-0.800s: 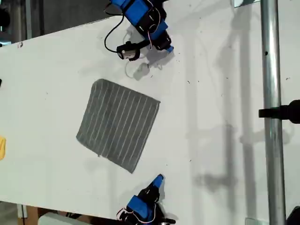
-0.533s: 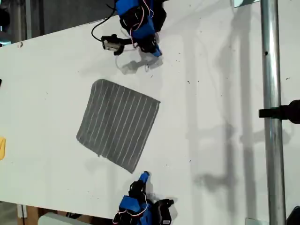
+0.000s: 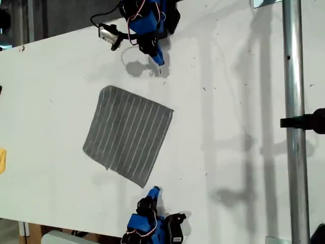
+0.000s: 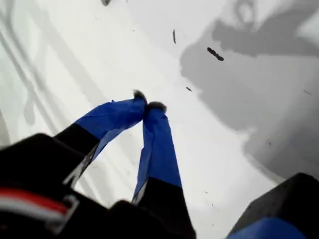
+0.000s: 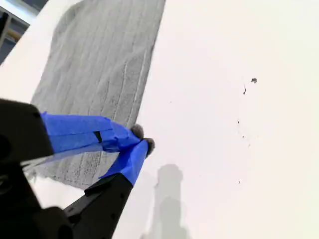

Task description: Grasp corners of a towel and fold twice.

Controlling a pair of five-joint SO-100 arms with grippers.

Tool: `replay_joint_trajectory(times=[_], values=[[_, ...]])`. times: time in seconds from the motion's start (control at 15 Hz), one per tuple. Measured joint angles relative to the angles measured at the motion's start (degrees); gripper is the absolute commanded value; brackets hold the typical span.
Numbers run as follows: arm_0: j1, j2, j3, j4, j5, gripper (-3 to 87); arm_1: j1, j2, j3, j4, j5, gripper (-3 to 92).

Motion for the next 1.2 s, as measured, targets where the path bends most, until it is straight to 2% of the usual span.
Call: replay_joint_trajectory(times=[0.2, 0.33, 0.53, 0.73, 0.87, 0.93, 1.0, 1.07, 1.13, 1.2], values=[[1.32, -9.93, -11.43, 0.53, -1.93, -3.0, 0.09, -21.01, -15.12, -0.79, -3.34, -0.3], [2.29, -27.33, -28.56, 5.8, 0.0, -3.0, 1.76, -43.33, -35.6, 3.16, -7.73, -0.3], [-1.05, -45.53, -55.46, 18.63, 12.92, -3.0, 3.6, -69.52, -65.39, 10.55, -12.22, -0.3], [-5.89, -55.2, -68.55, 20.39, 25.49, -2.9, 5.45, -84.99, -86.13, 12.66, -14.24, -0.3], [-9.4, -60.82, -70.49, 20.39, 30.85, -2.9, 6.68, -89.21, -89.74, 7.56, -14.33, -0.3], [-11.07, -61.08, -70.49, 20.39, 33.57, -1.7, 7.03, -90.44, -90.09, 4.39, -14.85, 4.7], [-12.39, -61.17, -70.22, 20.39, 35.77, 6.3, 7.12, -91.93, -90.35, 1.49, -16.0, 18.5], [-13.36, -60.29, -69.7, 20.39, 36.83, 11.6, 7.21, -93.6, -91.67, -0.35, -18.37, 27.2], [-13.54, -60.73, -68.73, 20.39, 37.44, 14.2, 7.29, -94.66, -92.64, -1.41, -20.57, 34.6], [-13.45, -60.82, -67.76, 20.3, 37.71, 16.3, 7.29, -95.01, -92.72, -2.29, -24.61, 46.0]])
